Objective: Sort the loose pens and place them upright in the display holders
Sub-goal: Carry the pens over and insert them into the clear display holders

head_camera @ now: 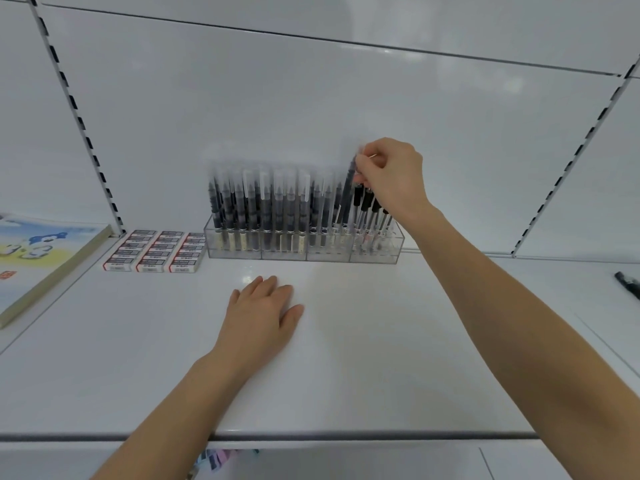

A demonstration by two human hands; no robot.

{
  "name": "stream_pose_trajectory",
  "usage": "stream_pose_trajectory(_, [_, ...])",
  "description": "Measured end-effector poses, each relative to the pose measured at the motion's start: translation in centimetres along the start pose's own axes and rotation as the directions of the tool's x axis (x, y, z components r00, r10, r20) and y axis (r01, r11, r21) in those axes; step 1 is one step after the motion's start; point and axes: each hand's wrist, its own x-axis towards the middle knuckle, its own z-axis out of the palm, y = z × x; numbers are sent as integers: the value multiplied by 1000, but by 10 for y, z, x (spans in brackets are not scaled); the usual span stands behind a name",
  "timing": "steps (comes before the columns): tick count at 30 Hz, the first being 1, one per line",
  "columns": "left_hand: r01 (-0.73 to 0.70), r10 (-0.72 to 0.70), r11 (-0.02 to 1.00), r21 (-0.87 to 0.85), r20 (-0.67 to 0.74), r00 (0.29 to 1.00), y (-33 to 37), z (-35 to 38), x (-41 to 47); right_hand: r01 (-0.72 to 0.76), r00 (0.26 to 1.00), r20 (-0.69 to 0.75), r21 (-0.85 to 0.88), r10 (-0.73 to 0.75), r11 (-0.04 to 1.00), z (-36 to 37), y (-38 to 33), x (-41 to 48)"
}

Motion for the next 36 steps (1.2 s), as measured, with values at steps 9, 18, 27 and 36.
stream_pose_trajectory(9, [-19, 19, 999, 33, 4, 1000, 1, -2, 1, -45, 991, 124, -84, 55, 995, 23, 18, -19])
stream_pose_trajectory(18, [-26, 26, 1000, 9, 21, 999, 0, -5, -2, -92, 976, 184, -124, 114, 988, 6, 32, -47])
stream_pose_trajectory(27, [-275, 259, 961, 36, 242, 935, 55, -16, -26, -316, 911, 92, -470, 401, 824, -118, 101, -152])
stream_pose_trajectory(36, [-497, 498, 865, -68, 238, 834, 173, 34, -47, -492, 853, -119, -509, 508, 707, -255, 138, -223])
